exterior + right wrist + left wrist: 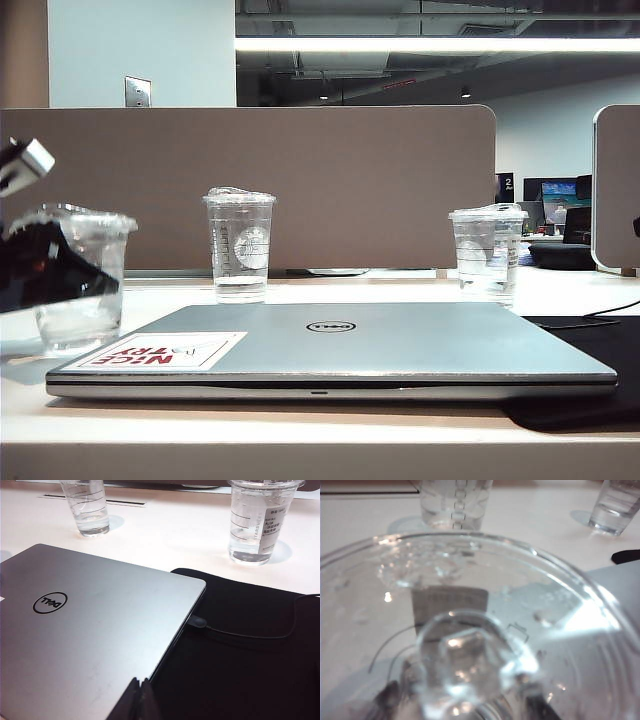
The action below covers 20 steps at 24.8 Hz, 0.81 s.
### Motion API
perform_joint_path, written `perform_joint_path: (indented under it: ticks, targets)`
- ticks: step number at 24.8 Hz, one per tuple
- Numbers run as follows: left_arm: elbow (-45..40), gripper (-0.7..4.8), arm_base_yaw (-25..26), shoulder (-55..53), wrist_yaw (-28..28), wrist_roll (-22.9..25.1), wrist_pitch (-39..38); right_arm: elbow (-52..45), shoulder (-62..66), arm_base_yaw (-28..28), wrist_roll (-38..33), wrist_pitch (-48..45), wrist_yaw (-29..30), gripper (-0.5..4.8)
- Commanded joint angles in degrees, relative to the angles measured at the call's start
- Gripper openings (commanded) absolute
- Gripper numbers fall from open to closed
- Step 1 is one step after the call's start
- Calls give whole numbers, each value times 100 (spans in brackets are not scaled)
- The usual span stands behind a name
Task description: Pick up the coffee cup on the middle and place it on the left side of the laptop.
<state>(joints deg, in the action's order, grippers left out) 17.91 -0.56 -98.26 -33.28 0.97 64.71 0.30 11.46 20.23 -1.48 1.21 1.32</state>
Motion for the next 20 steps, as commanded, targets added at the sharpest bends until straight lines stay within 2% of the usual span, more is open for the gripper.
perform_joint_path:
  ticks: [1,5,10,13,16,20]
  targets:
    - [9,312,4,-293,-61,-295,717,-22,-9,4,2,-101,-11,-5]
    - [9,322,4,-420,-59,-310,970,-22,-9,4,2,-101,-9,-5]
    - [9,408,4,-417,-175,-315,1126,-22,-9,4,2,-98,-11,-5]
    - [9,410,4,-402,-310,-319,1126,-22,-9,4,2,-101,-9,-5]
    - [-55,468,7,-352,-411,-334,1123,-22,-17,4,0,-101,-9,-5]
    - [-356,470,96,-151,-387,-286,1128,-22,-28,4,2,-101,-9,-5]
